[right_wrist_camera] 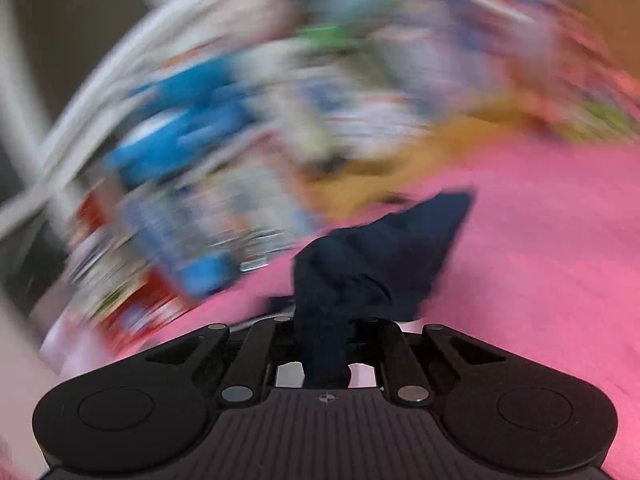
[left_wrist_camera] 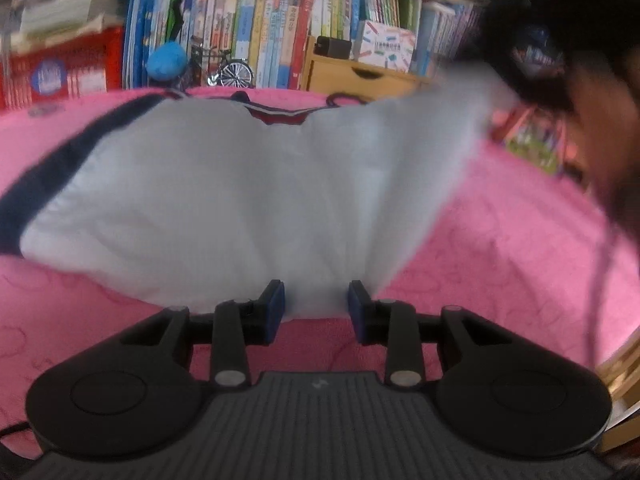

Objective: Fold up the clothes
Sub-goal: 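Fold the jacket in half with the right tool while the left tool holds the fold edge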

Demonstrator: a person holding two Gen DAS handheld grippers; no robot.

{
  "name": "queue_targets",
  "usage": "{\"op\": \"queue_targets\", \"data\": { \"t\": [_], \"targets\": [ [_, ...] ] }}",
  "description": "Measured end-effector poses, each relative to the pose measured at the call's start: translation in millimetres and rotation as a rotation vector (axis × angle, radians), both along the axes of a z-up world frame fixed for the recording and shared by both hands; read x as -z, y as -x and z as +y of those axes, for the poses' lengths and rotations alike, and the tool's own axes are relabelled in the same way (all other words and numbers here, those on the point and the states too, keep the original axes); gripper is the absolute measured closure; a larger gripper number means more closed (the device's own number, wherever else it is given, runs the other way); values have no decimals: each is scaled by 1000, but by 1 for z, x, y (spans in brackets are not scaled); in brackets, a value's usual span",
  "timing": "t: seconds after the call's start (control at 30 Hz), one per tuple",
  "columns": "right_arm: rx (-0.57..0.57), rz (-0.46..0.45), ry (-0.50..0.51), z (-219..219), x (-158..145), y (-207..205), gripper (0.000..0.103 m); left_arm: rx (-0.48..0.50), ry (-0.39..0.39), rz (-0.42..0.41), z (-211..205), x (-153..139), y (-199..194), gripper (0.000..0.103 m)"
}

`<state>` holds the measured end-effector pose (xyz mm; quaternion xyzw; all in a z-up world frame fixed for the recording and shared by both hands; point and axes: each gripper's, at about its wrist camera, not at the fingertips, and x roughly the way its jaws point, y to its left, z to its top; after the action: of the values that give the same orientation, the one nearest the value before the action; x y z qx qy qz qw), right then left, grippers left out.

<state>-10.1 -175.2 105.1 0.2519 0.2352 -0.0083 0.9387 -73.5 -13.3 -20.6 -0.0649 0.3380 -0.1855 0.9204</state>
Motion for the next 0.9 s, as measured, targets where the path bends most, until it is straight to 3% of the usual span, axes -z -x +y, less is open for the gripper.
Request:
{"op": "queue_targets", "data": {
  "t": [0.07, 0.17, 0.23, 0.27, 0.3, 0.33, 0.43, 0.57, 0.63, 0.73, 0.83, 0.9],
  "targets": [
    [-231, 19, 121, 72, -17, -39, 89, 2, 63, 25, 12, 0, -4, 72],
    [-670, 172, 148, 158, -16, -82, 78, 3, 130, 57, 28, 1, -10, 73],
    [-767, 160, 112, 174, -18, -85, 65, 24, 156, 64, 33, 3, -12, 73],
    [-784, 107, 78, 170, -23, -83, 50, 31, 160, 62, 35, 3, -13, 73],
    [-800, 53, 44, 166, -28, -80, 42, 36, 158, 56, 35, 4, -12, 74],
    [-775, 20, 28, 157, -34, -78, 36, 41, 154, 48, 34, 4, -12, 74],
    [-676, -67, 6, 131, -48, -67, 36, 50, 155, 31, 35, 5, -11, 74],
    [-465, -137, 174, 95, -45, -30, 35, 85, 191, 42, 43, 6, -14, 74],
    [-369, -140, 270, 83, -29, -8, 34, 114, 239, 63, 56, 6, -15, 73],
    [-286, -98, 341, 73, 10, 33, 33, 127, 315, 30, 82, 3, -9, 70],
    [-261, -40, 342, 70, 54, 67, 33, 100, 424, 22, 113, -1, -8, 65],
    [-271, -8, 305, 76, 80, 83, 33, 32, 496, 54, 131, 1, -13, 63]
  ]
}}
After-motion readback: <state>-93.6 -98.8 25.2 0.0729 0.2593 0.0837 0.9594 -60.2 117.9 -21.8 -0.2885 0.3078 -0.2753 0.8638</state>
